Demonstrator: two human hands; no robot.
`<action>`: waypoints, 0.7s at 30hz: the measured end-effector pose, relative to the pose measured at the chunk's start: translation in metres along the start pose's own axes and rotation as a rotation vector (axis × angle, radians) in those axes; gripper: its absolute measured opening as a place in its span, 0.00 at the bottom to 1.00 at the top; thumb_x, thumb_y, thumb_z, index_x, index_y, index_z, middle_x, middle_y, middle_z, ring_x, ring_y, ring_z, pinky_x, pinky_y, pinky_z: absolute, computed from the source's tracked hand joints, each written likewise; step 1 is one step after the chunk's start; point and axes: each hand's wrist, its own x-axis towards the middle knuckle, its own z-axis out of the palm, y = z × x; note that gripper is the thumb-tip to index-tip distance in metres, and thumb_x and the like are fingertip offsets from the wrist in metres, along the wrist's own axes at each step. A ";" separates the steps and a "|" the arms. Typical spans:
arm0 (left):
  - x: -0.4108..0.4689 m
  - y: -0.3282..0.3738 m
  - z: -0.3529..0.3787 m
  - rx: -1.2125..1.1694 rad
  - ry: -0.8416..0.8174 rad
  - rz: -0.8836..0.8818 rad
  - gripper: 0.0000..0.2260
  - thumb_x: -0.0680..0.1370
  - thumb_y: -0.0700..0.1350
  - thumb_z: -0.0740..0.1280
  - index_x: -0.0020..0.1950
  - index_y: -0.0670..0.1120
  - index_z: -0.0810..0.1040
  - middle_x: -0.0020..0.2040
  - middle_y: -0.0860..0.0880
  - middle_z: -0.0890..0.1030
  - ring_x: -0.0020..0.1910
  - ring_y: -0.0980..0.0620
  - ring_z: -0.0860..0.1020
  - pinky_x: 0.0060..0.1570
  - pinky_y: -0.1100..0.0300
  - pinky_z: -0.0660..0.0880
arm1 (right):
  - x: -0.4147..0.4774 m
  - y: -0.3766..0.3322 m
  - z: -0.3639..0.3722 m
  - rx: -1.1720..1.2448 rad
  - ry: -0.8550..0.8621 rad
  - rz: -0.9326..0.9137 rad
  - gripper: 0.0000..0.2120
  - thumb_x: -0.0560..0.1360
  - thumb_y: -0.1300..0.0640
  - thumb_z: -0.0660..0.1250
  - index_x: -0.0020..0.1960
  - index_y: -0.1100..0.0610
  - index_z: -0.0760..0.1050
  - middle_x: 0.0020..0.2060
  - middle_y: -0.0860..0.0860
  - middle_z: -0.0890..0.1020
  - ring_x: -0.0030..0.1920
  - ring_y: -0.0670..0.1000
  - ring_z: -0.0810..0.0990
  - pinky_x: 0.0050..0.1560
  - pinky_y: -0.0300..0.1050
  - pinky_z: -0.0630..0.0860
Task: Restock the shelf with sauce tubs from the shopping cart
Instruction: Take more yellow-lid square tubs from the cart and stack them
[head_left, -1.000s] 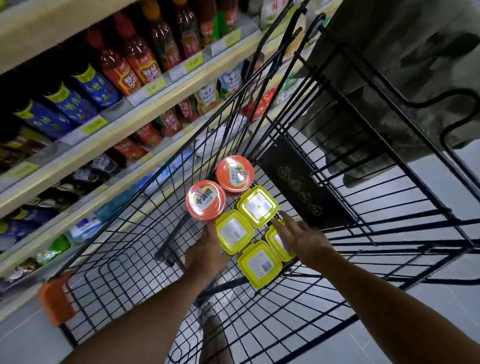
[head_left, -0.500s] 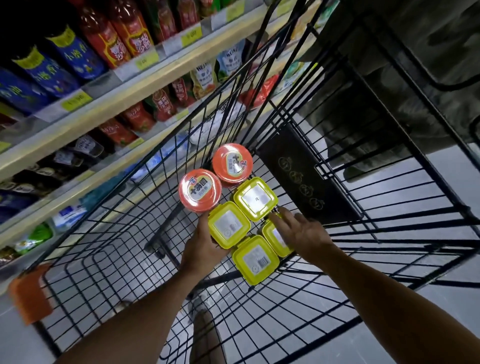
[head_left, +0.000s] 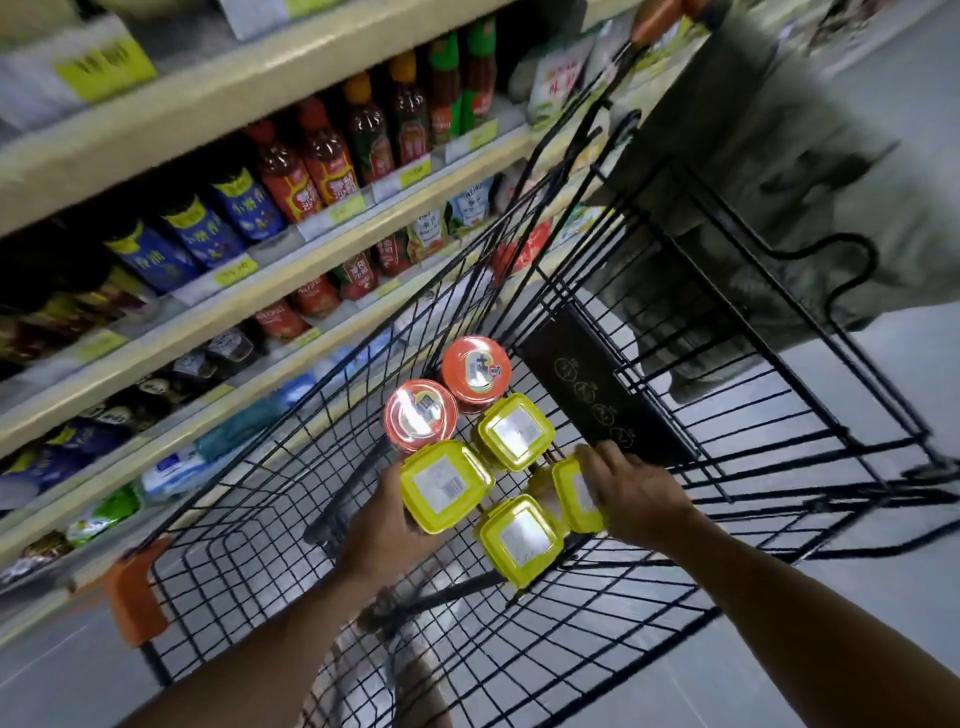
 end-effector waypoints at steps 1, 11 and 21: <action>-0.007 0.003 -0.008 0.030 -0.003 0.010 0.40 0.63 0.53 0.85 0.68 0.58 0.65 0.49 0.64 0.79 0.43 0.70 0.78 0.34 0.73 0.74 | -0.004 0.000 -0.006 0.013 -0.014 0.041 0.31 0.78 0.46 0.61 0.76 0.53 0.54 0.62 0.53 0.70 0.54 0.54 0.79 0.47 0.51 0.82; -0.066 0.013 -0.123 0.025 -0.008 0.067 0.41 0.60 0.59 0.84 0.65 0.61 0.65 0.51 0.60 0.84 0.48 0.60 0.83 0.44 0.47 0.84 | -0.062 -0.045 -0.076 0.609 0.204 0.376 0.60 0.57 0.30 0.78 0.77 0.57 0.56 0.61 0.56 0.70 0.60 0.61 0.73 0.60 0.58 0.75; -0.147 0.059 -0.255 0.116 0.055 0.258 0.41 0.59 0.70 0.77 0.64 0.63 0.61 0.53 0.61 0.81 0.51 0.56 0.81 0.47 0.50 0.81 | -0.136 -0.157 -0.200 1.069 0.516 0.342 0.35 0.59 0.56 0.86 0.58 0.52 0.70 0.50 0.48 0.81 0.47 0.45 0.82 0.40 0.37 0.80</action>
